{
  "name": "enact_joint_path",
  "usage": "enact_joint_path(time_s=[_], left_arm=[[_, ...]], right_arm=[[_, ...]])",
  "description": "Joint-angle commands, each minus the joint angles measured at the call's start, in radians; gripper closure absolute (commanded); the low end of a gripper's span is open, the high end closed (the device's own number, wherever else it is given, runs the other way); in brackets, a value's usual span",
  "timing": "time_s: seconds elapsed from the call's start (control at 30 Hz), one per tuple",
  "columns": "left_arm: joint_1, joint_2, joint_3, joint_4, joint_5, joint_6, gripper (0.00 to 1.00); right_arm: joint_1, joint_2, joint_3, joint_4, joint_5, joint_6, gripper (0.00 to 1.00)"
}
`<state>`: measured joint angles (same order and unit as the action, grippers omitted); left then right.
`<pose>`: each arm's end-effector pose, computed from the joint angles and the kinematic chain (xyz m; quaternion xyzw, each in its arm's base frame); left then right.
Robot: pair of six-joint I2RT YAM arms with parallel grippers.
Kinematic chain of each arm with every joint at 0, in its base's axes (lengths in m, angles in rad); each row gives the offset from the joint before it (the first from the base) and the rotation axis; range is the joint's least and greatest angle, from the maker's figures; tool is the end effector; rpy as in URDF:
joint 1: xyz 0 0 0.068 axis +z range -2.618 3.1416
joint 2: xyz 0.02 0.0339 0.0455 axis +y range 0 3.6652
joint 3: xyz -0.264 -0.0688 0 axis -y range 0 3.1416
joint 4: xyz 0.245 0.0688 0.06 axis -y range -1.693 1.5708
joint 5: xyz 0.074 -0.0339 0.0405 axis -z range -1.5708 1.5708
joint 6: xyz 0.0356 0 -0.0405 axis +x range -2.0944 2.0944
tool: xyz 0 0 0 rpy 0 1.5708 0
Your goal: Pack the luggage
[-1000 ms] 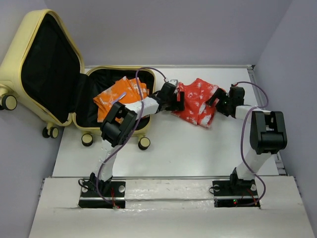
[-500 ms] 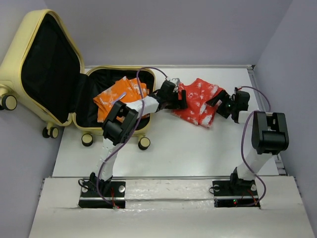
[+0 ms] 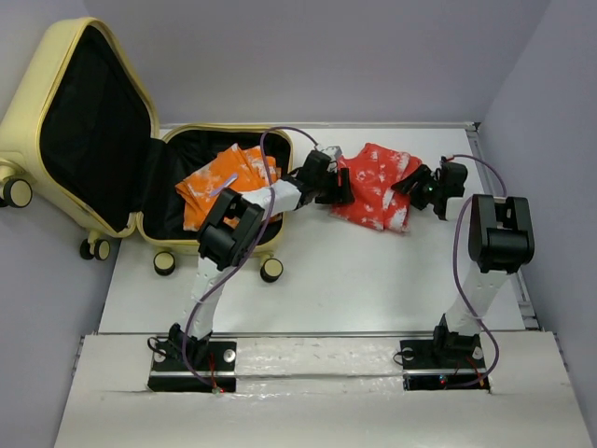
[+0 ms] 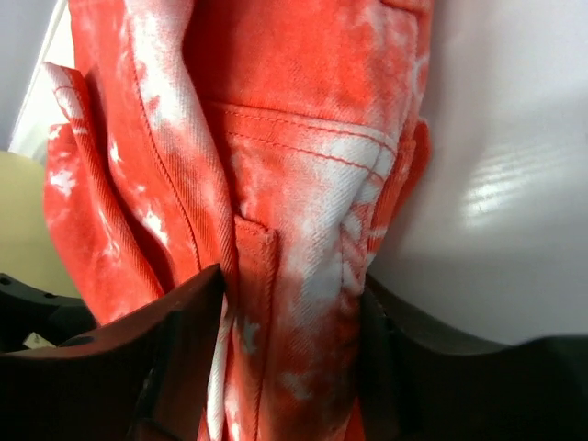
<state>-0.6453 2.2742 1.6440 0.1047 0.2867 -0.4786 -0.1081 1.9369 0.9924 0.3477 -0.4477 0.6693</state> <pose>0.4075 -0.3194 0.1647 0.1425 0.8487 -0.3680 0.3521 0.3938 -0.0272 0.1371 0.2304 0.8368 0.3149 0.3841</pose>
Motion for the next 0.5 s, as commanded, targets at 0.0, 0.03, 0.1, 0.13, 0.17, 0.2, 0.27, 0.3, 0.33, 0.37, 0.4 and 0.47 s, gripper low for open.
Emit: enact_joint_path(time_s=[0.0,0.03,0.1,0.13,0.17,0.2,0.27,0.3,0.33,0.37,0.4,0.47], left_arm=[[-0.042,0.059,0.037,0.004,0.088,-0.029,0.37],[-0.043,0.061,0.037,0.004,0.086,-0.031,0.41],[-0.047,0.053,0.016,0.021,0.083,-0.037,0.58],[-0.047,0.050,0.005,0.030,0.083,-0.040,0.63],[-0.047,0.042,-0.004,0.045,0.081,-0.041,0.69],[-0.045,0.032,-0.021,0.052,0.083,-0.044,0.82],[-0.047,-0.004,-0.050,0.067,0.089,-0.051,0.94],[-0.048,-0.024,-0.068,0.082,0.091,-0.054,0.94],[-0.051,-0.050,-0.087,0.098,0.092,-0.055,0.94],[-0.053,-0.073,-0.102,0.113,0.089,-0.058,0.94],[-0.056,-0.128,-0.122,0.115,0.085,-0.057,0.94],[-0.065,-0.185,-0.138,0.116,0.074,-0.054,0.94]], right_arm=[[0.068,0.039,0.029,-0.104,-0.054,-0.027,0.53],[0.068,0.039,0.028,-0.105,-0.055,-0.028,0.57],[0.079,0.033,0.019,-0.102,-0.059,-0.033,0.69],[0.079,0.021,0.000,-0.079,-0.068,-0.028,0.73],[0.079,0.010,-0.014,-0.061,-0.075,-0.022,0.76],[0.079,-0.001,-0.027,-0.038,-0.083,-0.019,0.77],[0.079,-0.042,-0.063,0.011,-0.101,0.002,0.82],[0.079,-0.062,-0.080,0.034,-0.106,0.010,0.82],[0.079,-0.084,-0.096,0.078,-0.120,0.018,0.83],[0.079,-0.107,-0.118,0.089,-0.123,0.029,0.83],[0.079,-0.154,-0.124,0.089,-0.123,0.033,0.83],[0.079,-0.209,-0.133,0.085,-0.126,0.041,0.85]])
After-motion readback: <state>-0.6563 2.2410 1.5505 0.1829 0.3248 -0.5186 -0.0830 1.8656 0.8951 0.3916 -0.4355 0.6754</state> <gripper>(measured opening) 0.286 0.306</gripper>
